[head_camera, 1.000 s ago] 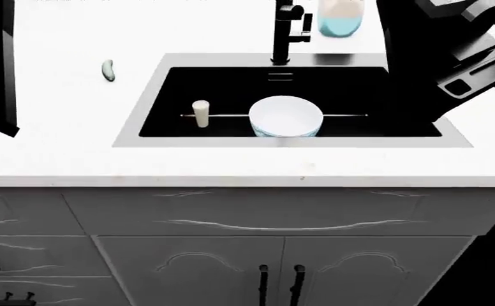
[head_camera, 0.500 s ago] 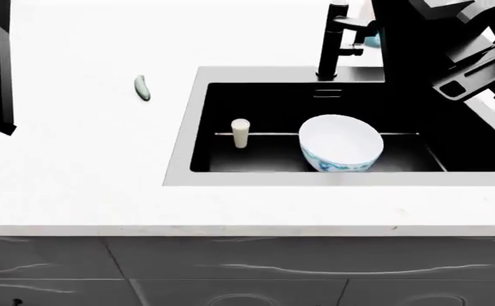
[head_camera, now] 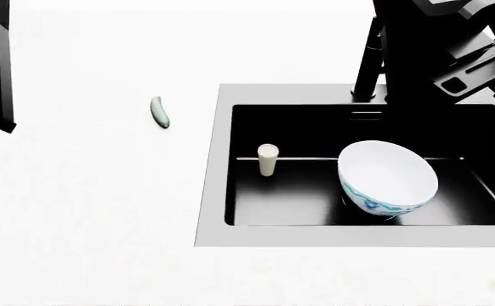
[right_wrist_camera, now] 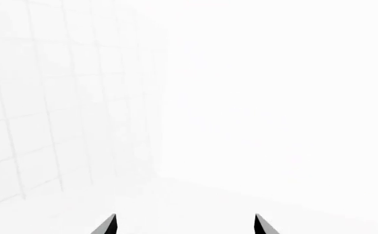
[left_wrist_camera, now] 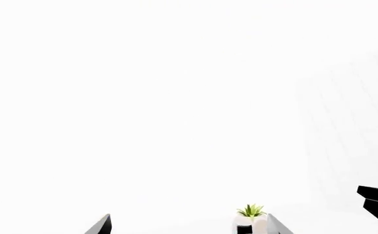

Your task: Pick the cup and bowl from the sink and place them on the counter for drying.

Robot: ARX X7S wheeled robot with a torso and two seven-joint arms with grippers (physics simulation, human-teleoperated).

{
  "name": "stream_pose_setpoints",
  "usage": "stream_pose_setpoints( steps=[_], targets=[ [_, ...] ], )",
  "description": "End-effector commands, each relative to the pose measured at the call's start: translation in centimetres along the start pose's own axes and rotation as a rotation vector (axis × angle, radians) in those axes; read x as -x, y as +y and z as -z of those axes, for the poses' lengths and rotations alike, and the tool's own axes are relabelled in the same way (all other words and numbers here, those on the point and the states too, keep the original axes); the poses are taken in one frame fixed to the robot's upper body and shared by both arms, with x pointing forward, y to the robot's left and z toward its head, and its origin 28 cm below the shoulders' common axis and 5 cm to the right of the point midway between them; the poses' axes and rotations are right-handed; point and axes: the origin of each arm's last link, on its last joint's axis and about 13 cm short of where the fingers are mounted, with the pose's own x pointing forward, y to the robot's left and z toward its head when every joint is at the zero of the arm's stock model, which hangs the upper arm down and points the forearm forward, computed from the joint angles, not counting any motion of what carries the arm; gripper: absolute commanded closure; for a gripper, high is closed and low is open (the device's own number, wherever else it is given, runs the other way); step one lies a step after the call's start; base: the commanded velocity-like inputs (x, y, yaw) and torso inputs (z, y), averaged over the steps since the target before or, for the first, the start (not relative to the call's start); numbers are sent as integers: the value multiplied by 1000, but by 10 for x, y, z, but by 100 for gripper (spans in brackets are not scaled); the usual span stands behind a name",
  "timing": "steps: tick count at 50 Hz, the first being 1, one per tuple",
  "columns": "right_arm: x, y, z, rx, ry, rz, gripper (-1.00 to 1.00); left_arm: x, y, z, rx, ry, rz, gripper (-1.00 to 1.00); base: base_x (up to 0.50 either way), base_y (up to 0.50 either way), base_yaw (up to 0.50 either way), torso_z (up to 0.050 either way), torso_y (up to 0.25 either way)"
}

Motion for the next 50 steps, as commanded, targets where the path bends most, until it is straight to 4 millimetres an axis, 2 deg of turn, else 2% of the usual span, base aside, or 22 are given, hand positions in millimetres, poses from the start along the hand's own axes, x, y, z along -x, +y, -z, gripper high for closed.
stream_pose_setpoints(
  steps=[1,21,28,50],
  targets=[
    [0,0,0,-3,-2,0,-100,0,0,0,0,-2,1,-100,398,67,0,0,0],
    [-1,1,2,-2,3,-8,-100,1,0,-1,0,-7,-2,-100,395,68,0,0,1],
    [0,1,2,2,4,-7,-100,1,0,0,0,-7,-1,-100,395,355,0,0,0],
    [0,2,4,-28,-1,-7,-100,1,-1,1,1,-9,1,-100,57,0,0,0,1]
  ],
)
